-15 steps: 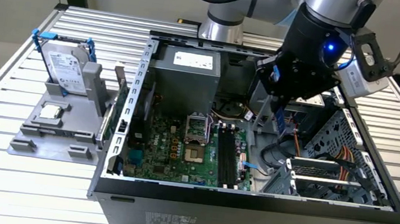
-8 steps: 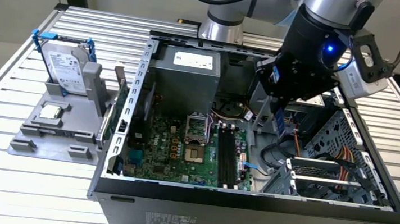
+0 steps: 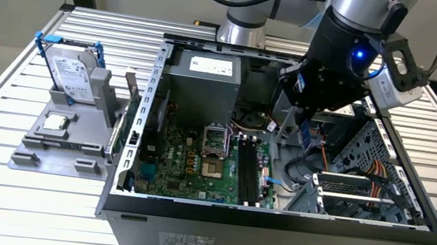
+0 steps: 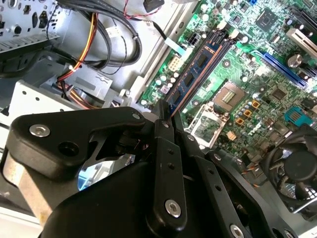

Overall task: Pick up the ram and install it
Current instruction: 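Insert the ram into the slot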

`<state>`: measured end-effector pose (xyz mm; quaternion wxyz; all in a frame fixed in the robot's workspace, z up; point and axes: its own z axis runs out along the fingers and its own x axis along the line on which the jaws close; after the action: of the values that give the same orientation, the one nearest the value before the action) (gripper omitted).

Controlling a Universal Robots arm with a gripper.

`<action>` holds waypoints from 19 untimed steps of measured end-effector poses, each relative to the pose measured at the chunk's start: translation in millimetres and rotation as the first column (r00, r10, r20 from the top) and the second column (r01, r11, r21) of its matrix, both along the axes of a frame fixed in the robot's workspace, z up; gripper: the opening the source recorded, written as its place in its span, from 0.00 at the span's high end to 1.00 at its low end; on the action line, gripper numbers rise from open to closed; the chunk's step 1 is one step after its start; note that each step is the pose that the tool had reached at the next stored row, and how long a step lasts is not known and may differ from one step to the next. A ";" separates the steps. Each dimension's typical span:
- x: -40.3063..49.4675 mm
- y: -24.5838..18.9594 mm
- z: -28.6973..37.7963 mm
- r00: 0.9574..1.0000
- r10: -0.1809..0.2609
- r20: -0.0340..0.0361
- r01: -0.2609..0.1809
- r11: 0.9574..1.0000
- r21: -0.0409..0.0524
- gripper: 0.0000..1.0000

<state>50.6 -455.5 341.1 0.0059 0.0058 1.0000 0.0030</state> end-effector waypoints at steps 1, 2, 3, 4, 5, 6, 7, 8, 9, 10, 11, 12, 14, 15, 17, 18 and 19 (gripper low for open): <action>0.0 0.0 -0.3 1.000 0.000 0.000 0.000 1.000 -0.001 1.00; 0.0 0.0 -0.5 1.000 0.000 0.000 0.000 1.000 -0.002 1.00; 0.0 0.0 -0.8 1.000 0.000 0.000 0.000 1.000 -0.003 1.00; 0.0 0.0 -1.1 1.000 0.000 0.000 0.000 1.000 -0.003 1.00; 0.0 0.0 -1.3 1.000 0.000 0.000 0.000 1.000 -0.004 1.00; 0.0 0.0 -1.5 1.000 0.000 0.000 0.000 1.000 -0.005 1.00; 0.0 0.0 -1.7 1.000 0.000 0.000 0.000 1.000 -0.006 1.00; 0.0 0.0 -2.0 1.000 0.000 0.000 0.000 1.000 -0.007 1.00; 0.0 0.0 -2.2 1.000 0.000 0.000 0.000 1.000 -0.008 1.00; 0.0 0.1 -2.4 1.000 0.000 0.000 0.000 1.000 -0.009 1.00; 0.0 0.1 -2.7 1.000 0.000 0.000 0.000 1.000 -0.009 1.00; 0.0 0.1 -2.9 1.000 0.000 0.000 0.000 1.000 -0.010 1.00; 0.0 0.1 -3.3 1.000 0.000 0.000 0.000 1.000 -0.010 1.00; 0.0 0.1 -3.5 1.000 0.000 0.000 0.000 1.000 -0.011 1.00; -0.1 0.1 -4.0 1.000 0.000 0.000 0.000 1.000 -0.011 1.00; -0.1 0.1 -4.2 1.000 0.000 0.000 0.000 1.000 -0.011 1.00; -0.1 0.1 -4.4 1.000 0.000 0.000 0.000 1.000 -0.011 1.00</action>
<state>50.5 -455.4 336.6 0.0060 0.0058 1.0000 -0.0026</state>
